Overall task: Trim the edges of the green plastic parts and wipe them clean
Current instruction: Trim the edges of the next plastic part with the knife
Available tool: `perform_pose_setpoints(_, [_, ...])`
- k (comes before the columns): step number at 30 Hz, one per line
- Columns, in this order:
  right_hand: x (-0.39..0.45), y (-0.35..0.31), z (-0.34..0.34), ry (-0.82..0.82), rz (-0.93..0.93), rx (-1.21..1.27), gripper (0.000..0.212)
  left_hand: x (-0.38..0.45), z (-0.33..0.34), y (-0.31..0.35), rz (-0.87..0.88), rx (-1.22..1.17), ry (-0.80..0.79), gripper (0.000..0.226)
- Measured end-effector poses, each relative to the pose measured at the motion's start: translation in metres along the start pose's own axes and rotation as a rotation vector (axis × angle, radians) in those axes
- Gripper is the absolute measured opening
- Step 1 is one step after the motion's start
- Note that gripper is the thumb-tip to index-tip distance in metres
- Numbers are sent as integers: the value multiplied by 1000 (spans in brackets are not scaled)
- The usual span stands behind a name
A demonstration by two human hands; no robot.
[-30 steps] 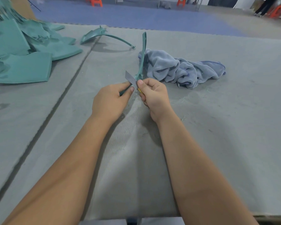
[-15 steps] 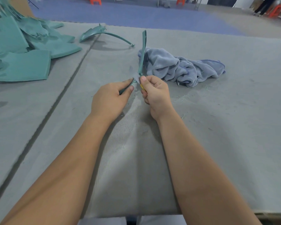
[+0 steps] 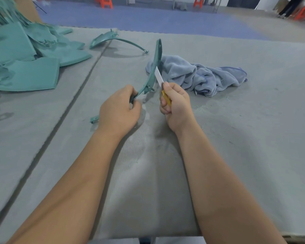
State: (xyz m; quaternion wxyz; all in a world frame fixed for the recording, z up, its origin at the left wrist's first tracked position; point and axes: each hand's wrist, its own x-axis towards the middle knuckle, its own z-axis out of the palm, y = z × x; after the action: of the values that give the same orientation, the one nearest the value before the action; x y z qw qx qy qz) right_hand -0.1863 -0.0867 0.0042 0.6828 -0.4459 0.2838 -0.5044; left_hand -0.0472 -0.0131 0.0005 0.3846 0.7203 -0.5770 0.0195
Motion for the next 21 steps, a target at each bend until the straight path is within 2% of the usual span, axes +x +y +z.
perform_pose_setpoints(5, [-1, 0, 1, -65, -11, -83, 29, 0, -4, 2, 57, 34, -9, 25])
perform_pose_setpoints(13, [-4, 5, 8, -175, -45, -299, 28, 2, 2, 1, 26, 26, 9, 18])
perform_pose_setpoints(21, [-5, 7, 11, -117, -72, -316, 26, 2, 4, 2, -51, -105, 1, 21])
